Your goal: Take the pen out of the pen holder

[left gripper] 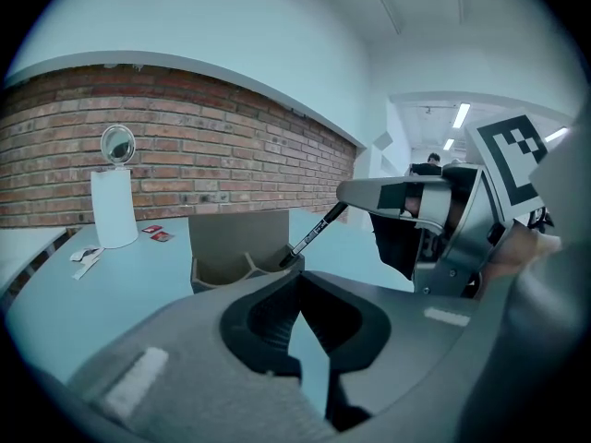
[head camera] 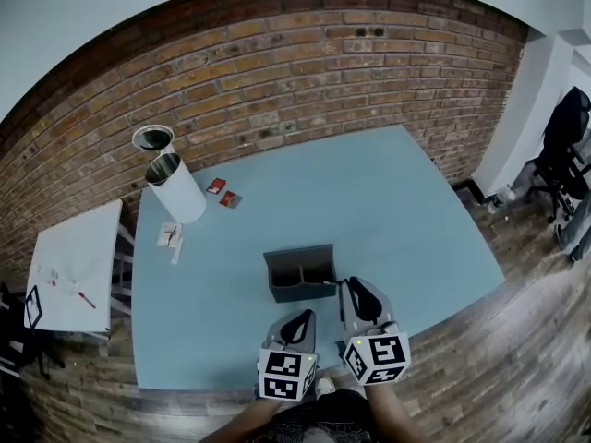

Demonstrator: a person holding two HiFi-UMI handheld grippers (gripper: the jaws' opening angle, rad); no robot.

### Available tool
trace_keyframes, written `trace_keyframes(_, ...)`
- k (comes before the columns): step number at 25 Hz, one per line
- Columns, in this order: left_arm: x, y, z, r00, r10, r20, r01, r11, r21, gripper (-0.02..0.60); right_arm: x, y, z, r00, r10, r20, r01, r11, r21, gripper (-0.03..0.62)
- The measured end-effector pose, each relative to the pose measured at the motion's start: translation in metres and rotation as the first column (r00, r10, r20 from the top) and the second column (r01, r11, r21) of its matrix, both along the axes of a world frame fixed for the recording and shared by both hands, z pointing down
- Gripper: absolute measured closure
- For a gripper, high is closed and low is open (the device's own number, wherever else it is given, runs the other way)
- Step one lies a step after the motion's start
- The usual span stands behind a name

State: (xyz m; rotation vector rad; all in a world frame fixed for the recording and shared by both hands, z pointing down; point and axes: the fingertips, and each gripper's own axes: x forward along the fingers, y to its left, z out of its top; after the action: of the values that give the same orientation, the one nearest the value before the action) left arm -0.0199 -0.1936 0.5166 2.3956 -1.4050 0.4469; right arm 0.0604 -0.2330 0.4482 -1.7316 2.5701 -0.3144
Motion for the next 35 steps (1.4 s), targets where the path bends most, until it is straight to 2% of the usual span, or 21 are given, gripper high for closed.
trace_keyframes(10,-0.009,0.035,-0.017,1.0,0.011,-0.011,-0.011,1.0,0.027,0.583,-0.012,0.046,-0.001,1.0,-0.004,-0.002,0.004,1.0,-0.014,0.54)
trace_keyframes(22,-0.013,0.077,-0.029,0.999,0.012,-0.044,-0.01,0.999,0.045,0.583,-0.028,0.093,0.005,0.998,-0.043,-0.055,0.04,0.998,-0.045,0.542)
trace_keyframes(35,-0.01,0.1,-0.04,0.997,0.021,-0.074,-0.015,0.997,0.08,0.583,-0.039,0.125,0.014,0.99,-0.074,-0.119,0.066,0.995,-0.071,0.542)
